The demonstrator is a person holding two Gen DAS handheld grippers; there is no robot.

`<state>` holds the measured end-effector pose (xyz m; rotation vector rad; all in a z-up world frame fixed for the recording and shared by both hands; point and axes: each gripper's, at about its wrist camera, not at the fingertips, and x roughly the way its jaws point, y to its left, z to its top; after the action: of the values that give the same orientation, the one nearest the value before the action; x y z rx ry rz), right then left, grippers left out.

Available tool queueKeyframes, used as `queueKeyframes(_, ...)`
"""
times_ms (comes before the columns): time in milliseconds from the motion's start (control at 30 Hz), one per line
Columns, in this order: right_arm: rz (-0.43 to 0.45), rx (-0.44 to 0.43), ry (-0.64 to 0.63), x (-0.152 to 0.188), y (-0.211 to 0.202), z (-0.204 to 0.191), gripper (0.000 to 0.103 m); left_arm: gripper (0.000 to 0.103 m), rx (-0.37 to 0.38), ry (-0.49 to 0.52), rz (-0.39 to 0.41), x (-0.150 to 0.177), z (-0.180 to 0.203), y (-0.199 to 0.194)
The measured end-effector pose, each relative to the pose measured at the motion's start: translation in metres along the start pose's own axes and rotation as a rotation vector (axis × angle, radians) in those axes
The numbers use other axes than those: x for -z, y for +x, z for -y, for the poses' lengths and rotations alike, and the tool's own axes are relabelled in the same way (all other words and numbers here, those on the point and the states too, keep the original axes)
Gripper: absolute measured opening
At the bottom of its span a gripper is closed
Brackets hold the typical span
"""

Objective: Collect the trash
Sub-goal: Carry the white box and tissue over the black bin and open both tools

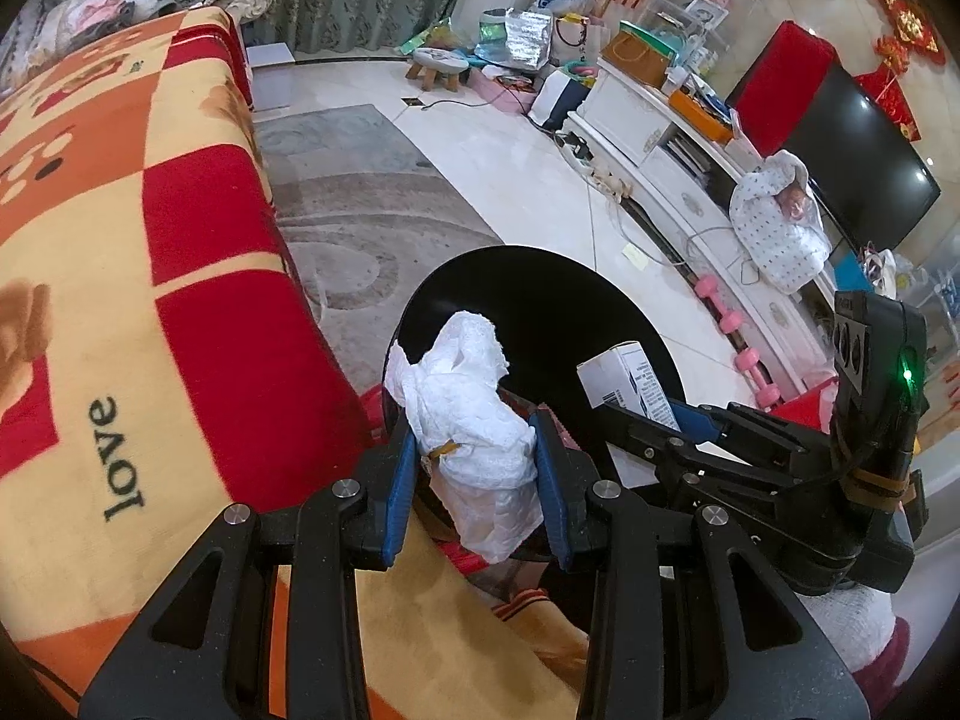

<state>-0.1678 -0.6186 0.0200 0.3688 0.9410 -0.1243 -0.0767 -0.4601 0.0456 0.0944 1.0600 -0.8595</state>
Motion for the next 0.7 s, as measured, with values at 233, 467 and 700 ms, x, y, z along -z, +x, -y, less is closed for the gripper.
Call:
queueKeyframes(233, -0.003, -0.002, 0.006, -0.0011, 0.0022, 0.0032, 0.029, 0.035, 0.007, -0.001, -0.005, -0.0022, 0.0033, 0.0068)
queueKeyframes(467, -0.005, 0.005, 0.019, -0.0025, 0.0038, 0.0072, 0.029, 0.039, 0.01, -0.006, -0.001, -0.0034, 0.0047, 0.0085)
queueKeyframes(700, 0.004, 0.008, 0.052, -0.0028, 0.0026, 0.0099, 0.04, 0.06, 0.049, -0.016, 0.018, -0.0066, 0.005, 0.0053)
